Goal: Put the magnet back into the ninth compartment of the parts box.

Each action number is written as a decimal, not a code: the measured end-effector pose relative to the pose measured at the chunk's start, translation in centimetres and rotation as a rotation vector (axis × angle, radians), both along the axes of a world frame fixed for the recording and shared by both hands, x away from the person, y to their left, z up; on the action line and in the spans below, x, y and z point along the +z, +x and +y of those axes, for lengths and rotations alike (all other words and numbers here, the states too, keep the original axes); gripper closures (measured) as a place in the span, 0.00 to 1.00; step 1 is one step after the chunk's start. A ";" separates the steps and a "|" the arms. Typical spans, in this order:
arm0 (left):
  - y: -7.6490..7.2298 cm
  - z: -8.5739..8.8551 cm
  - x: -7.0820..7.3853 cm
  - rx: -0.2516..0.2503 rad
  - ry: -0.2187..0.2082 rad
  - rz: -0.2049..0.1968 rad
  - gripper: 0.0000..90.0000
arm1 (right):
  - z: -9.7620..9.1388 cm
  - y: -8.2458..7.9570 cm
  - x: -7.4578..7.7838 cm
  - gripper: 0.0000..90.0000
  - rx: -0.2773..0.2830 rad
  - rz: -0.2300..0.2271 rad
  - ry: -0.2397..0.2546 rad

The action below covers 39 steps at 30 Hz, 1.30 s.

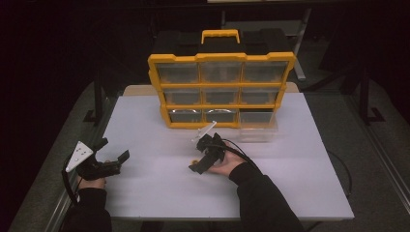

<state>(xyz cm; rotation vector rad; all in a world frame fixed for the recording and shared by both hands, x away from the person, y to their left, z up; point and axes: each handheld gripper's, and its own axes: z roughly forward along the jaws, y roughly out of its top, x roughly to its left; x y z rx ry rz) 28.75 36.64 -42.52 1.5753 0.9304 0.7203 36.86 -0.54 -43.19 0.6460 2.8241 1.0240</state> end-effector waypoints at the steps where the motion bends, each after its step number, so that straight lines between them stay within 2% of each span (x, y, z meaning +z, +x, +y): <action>1: 0.0 0.0 0.0 0.000 0.000 0.000 0.00 | 0.0 0.0 -0.1 0.00 -0.001 0.001 -0.001; 2: 0.0 0.0 0.0 0.000 0.000 0.000 0.00 | 0.0 0.0 -0.1 0.00 0.000 -0.002 -0.005; 7: 0.0 0.0 0.0 -0.002 0.000 0.000 0.00 | 0.2 -0.2 -0.1 0.15 0.020 0.024 -0.011; 13: 0.0 0.0 0.0 -0.001 -0.001 0.000 0.00 | 0.5 -0.4 -0.2 0.27 0.018 0.010 -0.024; 26: 0.0 0.0 0.0 -0.001 -0.001 0.001 0.00 | 1.1 -0.6 -0.5 0.38 0.014 0.007 -0.047; 36: 0.0 0.0 0.0 0.000 -0.004 0.001 0.00 | 1.3 -0.8 -0.5 0.54 0.015 -0.018 -0.069; 39: 0.0 0.0 0.0 -0.001 -0.003 0.001 0.00 | 1.3 -0.9 -0.6 0.55 0.021 -0.016 -0.071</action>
